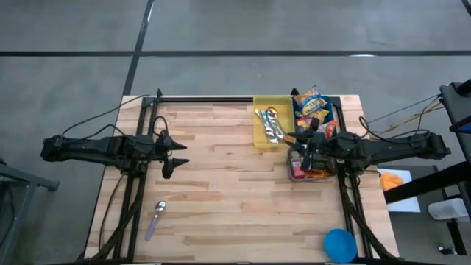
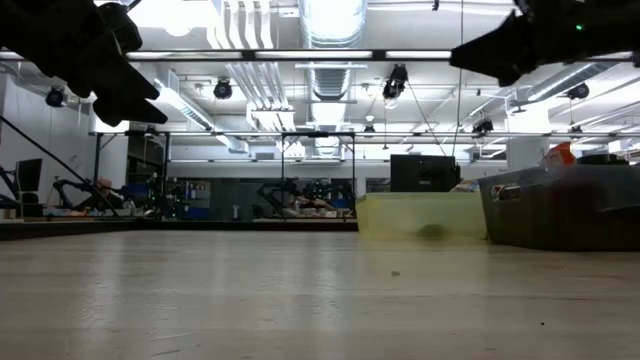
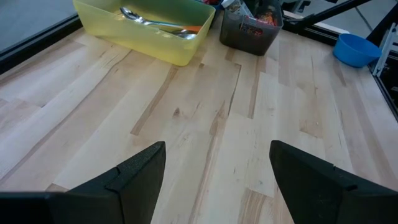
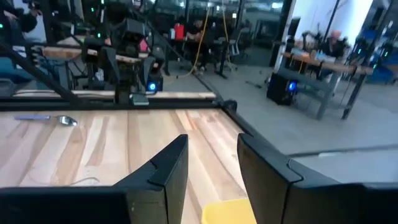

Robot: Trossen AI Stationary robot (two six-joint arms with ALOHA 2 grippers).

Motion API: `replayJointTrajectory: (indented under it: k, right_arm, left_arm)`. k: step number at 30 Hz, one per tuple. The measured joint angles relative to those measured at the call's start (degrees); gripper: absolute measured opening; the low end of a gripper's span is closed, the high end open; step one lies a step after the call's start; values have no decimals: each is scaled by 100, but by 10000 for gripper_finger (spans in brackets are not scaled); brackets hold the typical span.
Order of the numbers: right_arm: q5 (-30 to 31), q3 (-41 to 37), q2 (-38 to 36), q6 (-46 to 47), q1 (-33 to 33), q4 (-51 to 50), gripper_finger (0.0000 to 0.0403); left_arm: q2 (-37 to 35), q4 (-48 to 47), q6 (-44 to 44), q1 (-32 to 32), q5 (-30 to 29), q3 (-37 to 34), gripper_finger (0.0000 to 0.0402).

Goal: Pick & Place Food Item
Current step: Put the violet spoon into the yellow bin

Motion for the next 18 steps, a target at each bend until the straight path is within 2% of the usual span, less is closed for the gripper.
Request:
replayJointTrajectory:
  k: [9,18]
  right_arm:
    - [0,-848,-1545,-266,0,-16,137]
    - [-2,-1209,-2133,-261,0,-17,137]
  left_arm:
    - [0,0,0,1,2,1,290]
    - [0,0,-1,2,1,-1,290]
